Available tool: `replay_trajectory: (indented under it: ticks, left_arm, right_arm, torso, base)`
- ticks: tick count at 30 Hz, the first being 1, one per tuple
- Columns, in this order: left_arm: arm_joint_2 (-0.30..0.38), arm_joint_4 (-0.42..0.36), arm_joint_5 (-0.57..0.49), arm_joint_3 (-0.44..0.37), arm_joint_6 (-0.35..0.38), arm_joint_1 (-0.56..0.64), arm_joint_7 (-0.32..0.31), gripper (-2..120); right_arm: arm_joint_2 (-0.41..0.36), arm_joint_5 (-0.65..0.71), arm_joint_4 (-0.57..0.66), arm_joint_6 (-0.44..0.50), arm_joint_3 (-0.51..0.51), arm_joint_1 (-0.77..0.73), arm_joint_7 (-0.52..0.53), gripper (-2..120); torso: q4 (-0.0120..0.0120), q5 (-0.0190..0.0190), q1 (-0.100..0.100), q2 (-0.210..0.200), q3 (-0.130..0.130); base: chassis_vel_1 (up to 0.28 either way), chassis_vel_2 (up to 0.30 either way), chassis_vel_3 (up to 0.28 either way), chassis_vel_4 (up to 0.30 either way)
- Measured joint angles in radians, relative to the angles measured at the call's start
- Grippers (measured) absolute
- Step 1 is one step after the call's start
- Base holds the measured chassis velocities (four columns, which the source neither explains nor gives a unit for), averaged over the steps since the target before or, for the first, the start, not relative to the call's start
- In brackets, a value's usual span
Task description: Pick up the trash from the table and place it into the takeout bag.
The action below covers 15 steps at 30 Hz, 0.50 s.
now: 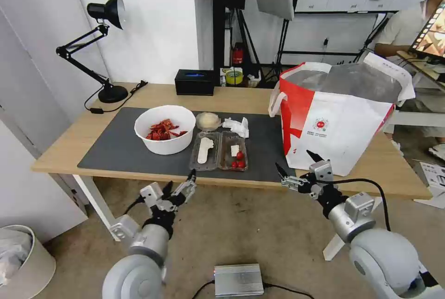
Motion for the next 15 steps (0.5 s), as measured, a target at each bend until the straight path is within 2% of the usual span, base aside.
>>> replay_trajectory:
  ticks: [1, 4, 5, 8, 15]
  left_arm:
    - [0.0, 0.0, 0.0, 0.0, 0.0, 0.0, 0.0, 100]
    - [-0.019, 0.006, -0.193, 0.021, 0.03, -0.047, -0.095, 100]
    - [-0.019, 0.006, -0.193, 0.021, 0.03, -0.047, -0.095, 100]
    - [-0.031, 0.027, -0.276, 0.037, 0.034, -0.093, -0.15, 100]
    - [-0.032, 0.05, -0.296, 0.049, 0.02, -0.127, -0.144, 100]
  right_arm:
    - [0.0, 0.0, 0.0, 0.0, 0.0, 0.0, 0.0, 100]
    - [0.005, -0.013, 0.01, 0.003, -0.004, -0.016, -0.004, 100]
    - [0.005, -0.013, 0.01, 0.003, -0.004, -0.016, -0.004, 100]
    - [0.004, -0.02, 0.02, 0.004, 0.006, -0.04, -0.005, 100]
    - [0.026, -0.037, 0.025, 0.008, 0.008, -0.06, -0.005, 100]
  torso:
    - [0.0, 0.0, 0.0, 0.0, 0.0]
    - [0.0002, -0.0001, 0.0, 0.0, 0.0]
    - [0.0002, -0.0001, 0.0, 0.0, 0.0]
    - [0.0001, 0.0, 0.0, 0.0, 0.0]
    - [0.0001, 0.0, 0.0, 0.0, 0.0]
  base:
    - [0.0, 0.0, 0.0, 0.0]
    - [0.0, 0.0, 0.0, 0.0]
    - [0.0, 0.0, 0.0, 0.0]
    - [0.0, 0.0, 0.0, 0.0]
    - [0.0, 0.0, 0.0, 0.0]
